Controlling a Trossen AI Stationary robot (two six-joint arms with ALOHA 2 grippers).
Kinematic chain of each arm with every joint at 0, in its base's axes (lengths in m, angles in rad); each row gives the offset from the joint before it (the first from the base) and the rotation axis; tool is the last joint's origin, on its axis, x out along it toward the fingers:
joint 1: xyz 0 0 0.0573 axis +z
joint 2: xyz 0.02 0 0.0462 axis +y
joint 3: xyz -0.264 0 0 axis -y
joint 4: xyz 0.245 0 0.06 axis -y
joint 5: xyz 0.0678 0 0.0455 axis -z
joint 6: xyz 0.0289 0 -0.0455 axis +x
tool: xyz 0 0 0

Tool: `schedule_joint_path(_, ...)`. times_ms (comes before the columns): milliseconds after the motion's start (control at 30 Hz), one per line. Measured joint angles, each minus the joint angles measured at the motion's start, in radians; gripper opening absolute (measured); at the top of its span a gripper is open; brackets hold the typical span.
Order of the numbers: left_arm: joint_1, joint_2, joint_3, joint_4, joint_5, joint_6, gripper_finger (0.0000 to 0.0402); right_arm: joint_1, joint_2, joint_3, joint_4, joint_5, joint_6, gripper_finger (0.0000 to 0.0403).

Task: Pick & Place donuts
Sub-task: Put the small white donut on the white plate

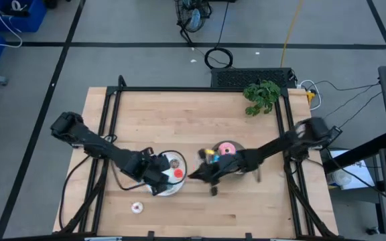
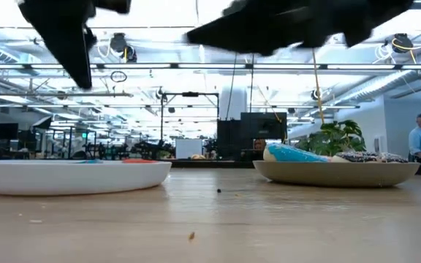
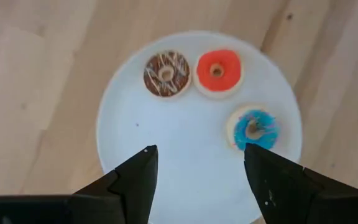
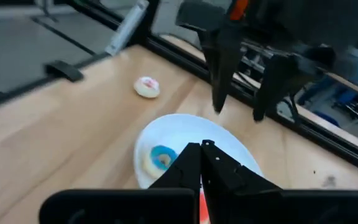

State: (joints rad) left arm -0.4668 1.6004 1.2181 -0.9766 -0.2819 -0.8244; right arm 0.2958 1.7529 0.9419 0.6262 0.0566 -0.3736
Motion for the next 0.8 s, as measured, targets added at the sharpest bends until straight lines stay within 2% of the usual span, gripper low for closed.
schedule_joint_path(133,-0.046,-0.089,0.001,-0.018,-0.073,-0.03,0.0239,0.003,-0.224,-0.201,0.007,-0.059,0.062,0.0)
schedule_joint_path(333,-0.101,-0.157,0.001,-0.024,-0.086,-0.029,0.0239,0.034,-0.572,-0.461,0.008,-0.059,0.111,0.0)
schedule_joint_path(533,-0.111,-0.162,-0.001,-0.024,-0.088,-0.033,0.0239,0.056,-0.925,-0.644,0.012,-0.061,0.103,0.0)
schedule_joint_path(633,-0.111,-0.162,-0.001,-0.023,-0.124,-0.023,0.0239,0.056,-1.084,-0.716,0.011,-0.059,0.109,0.0)
schedule_joint_path(800,-0.111,-0.162,-0.001,-0.023,-0.202,0.026,0.0239,0.05,-1.256,-0.751,-0.084,-0.056,0.146,0.0)
